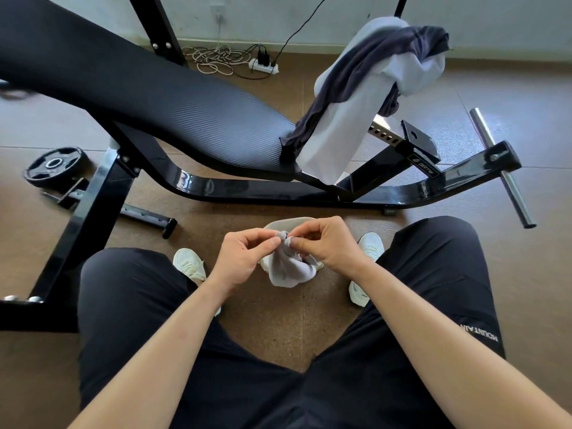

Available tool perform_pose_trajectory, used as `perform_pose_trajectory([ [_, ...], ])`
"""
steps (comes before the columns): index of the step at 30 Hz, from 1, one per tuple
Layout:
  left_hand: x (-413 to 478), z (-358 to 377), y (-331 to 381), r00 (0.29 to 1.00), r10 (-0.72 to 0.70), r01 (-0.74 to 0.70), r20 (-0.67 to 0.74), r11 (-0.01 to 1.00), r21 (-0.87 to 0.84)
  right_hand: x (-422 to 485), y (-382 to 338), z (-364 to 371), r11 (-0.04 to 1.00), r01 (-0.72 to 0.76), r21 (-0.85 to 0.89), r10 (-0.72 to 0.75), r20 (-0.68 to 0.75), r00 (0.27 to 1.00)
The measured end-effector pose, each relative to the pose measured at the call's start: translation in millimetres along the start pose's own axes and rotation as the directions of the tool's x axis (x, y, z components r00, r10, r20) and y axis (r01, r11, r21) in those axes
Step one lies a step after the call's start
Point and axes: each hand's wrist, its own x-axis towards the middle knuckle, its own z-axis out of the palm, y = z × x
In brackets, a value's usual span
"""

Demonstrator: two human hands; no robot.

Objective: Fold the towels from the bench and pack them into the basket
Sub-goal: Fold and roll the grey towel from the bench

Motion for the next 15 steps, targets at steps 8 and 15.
perform_pose_trajectory([
  [8,-5.6,8.1,9.3,0.995,0.072,-0.069,0.075,0.996,-0.050,2.5,5.7,7.0,0.991,-0.025,-0.131,0.011,-0.103,0.995],
  [15,-3.2,5.1,3.6,0.989,0.145,-0.146,0.018,0.984,0.099,3.9,9.6,9.0,0.992,0.019,-0.124,-0.022,-0.022,1.000],
])
